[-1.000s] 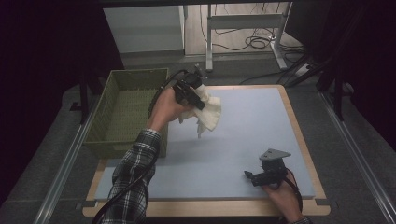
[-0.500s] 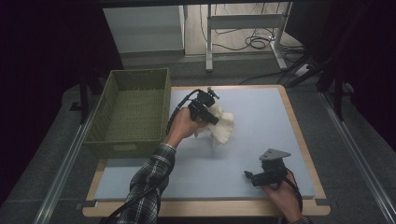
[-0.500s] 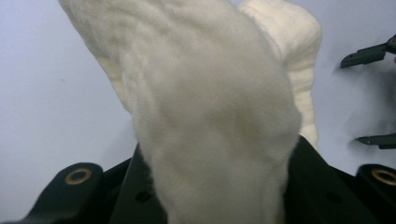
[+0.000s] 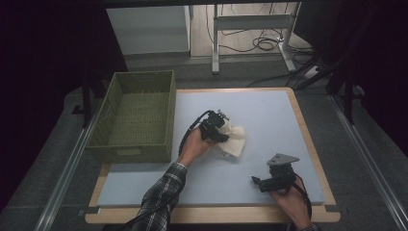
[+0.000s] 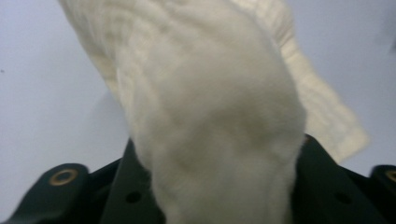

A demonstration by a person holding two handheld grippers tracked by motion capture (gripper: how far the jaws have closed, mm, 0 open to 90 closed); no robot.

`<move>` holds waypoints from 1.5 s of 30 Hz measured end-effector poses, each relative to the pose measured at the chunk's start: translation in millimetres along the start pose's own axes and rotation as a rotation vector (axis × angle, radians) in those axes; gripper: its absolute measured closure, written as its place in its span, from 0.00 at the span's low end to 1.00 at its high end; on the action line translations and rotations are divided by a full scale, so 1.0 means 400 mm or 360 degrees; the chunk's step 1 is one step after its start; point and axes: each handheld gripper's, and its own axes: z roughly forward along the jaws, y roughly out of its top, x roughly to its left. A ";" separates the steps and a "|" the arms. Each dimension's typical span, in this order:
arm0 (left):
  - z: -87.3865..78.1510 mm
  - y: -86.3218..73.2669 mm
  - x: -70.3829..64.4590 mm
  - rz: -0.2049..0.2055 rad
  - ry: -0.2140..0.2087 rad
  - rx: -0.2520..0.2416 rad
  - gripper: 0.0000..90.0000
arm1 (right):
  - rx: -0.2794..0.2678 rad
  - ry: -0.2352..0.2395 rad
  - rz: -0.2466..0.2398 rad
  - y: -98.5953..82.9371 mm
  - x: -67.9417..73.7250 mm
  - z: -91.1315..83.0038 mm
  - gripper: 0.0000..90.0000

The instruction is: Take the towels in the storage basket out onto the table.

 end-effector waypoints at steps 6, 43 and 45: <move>0.028 -0.026 -0.006 0.0037 0.0018 -0.0039 0.42 | 0.0004 0.0000 0.0001 0.000 -0.001 0.000 0.05; -0.042 -0.173 0.007 -0.0182 -0.0041 -0.0267 0.92 | -0.0061 0.0268 0.0053 0.167 -0.007 0.118 0.99; -0.048 -0.172 0.010 -0.0188 -0.0044 -0.0276 0.96 | -0.0062 0.0267 0.0037 0.173 -0.010 0.107 1.00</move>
